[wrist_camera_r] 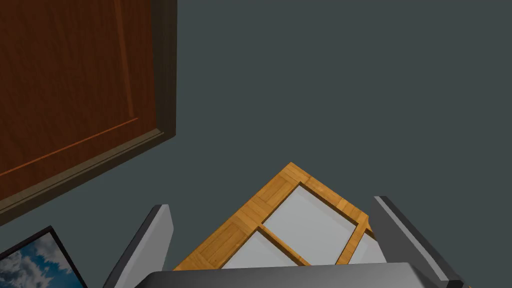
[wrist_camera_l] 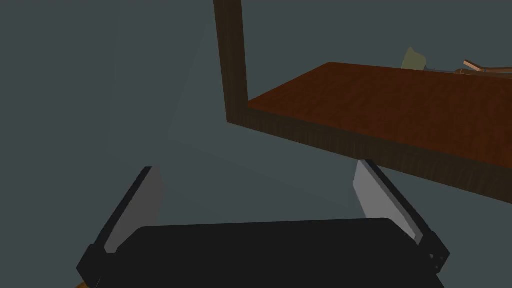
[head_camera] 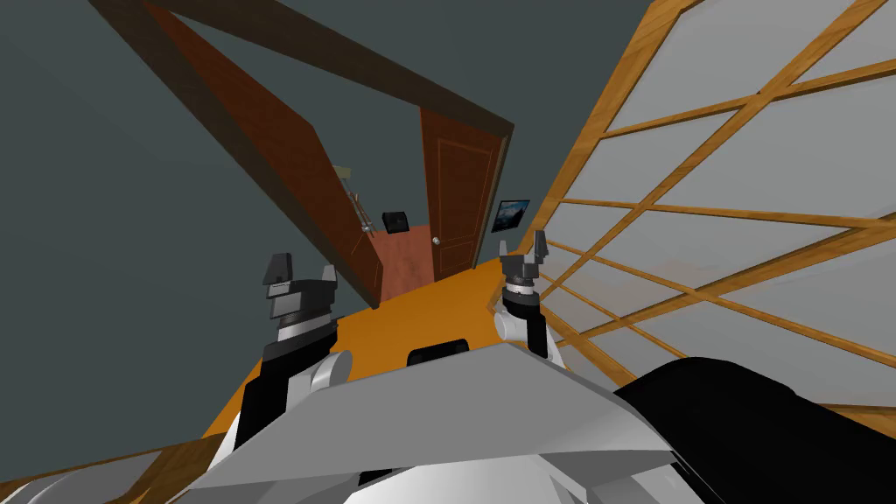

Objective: Push the door open

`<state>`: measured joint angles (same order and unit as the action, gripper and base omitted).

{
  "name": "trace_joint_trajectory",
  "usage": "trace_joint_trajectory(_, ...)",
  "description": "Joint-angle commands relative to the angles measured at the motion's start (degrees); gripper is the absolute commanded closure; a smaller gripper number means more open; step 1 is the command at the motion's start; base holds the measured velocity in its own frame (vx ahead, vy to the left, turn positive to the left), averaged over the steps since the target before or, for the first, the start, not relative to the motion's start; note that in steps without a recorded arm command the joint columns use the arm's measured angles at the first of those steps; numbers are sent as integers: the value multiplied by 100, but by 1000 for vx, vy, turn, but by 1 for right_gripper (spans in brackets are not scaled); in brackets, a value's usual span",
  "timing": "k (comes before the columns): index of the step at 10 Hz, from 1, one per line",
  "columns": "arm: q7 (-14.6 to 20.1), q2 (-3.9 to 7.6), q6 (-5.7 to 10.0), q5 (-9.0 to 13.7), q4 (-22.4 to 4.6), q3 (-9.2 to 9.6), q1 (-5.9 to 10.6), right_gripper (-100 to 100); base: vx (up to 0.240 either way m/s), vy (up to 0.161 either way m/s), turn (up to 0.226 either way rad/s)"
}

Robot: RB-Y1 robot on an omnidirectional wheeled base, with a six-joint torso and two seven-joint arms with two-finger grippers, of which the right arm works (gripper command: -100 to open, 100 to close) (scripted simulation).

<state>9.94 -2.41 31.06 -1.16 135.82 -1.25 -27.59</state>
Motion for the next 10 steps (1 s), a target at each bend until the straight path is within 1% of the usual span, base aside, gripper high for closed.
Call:
trace_joint_trajectory(1,-132,64,34,-45,-166,-10,55,-100,33,5,3)
trace_joint_trajectory(4,-473,199,121,-161,-597,-37,197,-100,95,15,11)
trace_joint_trajectory(6,-626,250,160,-213,-790,-49,261,-100,83,0,6)
trace_joint_trajectory(7,-779,302,200,-265,-983,-61,325,-100,88,12,10)
trace_joint_trajectory(10,-1066,380,273,-363,-1346,-83,444,-100,92,11,8)
